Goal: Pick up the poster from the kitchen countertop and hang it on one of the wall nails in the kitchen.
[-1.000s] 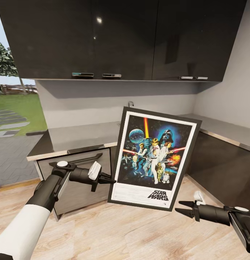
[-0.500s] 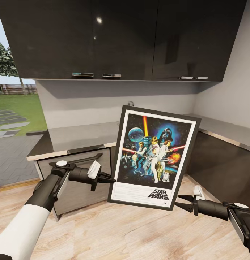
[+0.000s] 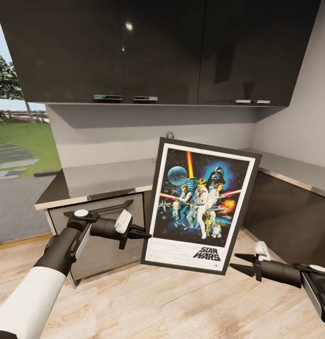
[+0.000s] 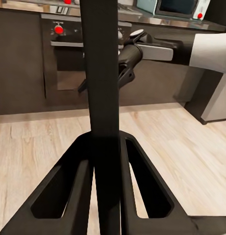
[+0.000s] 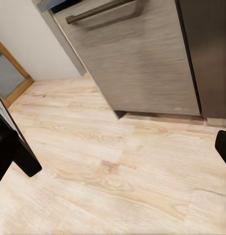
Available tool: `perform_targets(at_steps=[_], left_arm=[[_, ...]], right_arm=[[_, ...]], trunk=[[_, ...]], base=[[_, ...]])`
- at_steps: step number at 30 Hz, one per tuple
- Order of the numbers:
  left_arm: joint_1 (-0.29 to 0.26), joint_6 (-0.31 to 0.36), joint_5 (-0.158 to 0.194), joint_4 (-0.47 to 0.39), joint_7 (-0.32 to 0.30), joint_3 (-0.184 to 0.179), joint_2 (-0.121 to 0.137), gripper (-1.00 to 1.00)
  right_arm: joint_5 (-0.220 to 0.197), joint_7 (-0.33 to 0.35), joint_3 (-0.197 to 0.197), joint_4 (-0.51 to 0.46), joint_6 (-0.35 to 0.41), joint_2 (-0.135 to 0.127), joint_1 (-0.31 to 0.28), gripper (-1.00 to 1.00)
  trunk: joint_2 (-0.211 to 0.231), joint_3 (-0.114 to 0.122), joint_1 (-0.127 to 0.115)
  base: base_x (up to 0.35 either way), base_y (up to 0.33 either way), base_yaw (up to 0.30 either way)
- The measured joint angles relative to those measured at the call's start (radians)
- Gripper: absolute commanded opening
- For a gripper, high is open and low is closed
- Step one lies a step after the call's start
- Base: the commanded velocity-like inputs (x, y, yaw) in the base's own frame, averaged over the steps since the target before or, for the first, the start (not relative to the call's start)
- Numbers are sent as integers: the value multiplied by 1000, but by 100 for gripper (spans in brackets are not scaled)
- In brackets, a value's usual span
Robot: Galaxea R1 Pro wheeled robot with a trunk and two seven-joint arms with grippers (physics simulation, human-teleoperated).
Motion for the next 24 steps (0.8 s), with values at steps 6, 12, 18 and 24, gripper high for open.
perform_targets(at_steps=[6,12,18,24], left_arm=[[0,2,-1,1,0,0,0,-100],[0,2,-1,1,0,1,0,-100],[0,2,-1,1,0,1,0,-100],[0,3,-1,1,0,1,0,-100]], right_arm=[[5,3,-34,2,-34,-4,0,100],[4,3,-72,2,-92,-5,0,100],[4,16,-68,2,-93,-5,0,100],[7,64,-61,2,-94,-5,0,100]], trunk=[[0,0,0],[0,0,0],[0,0,0],[0,0,0]], base=[[0,0,0],[0,0,0],[0,0,0],[0,0,0]])
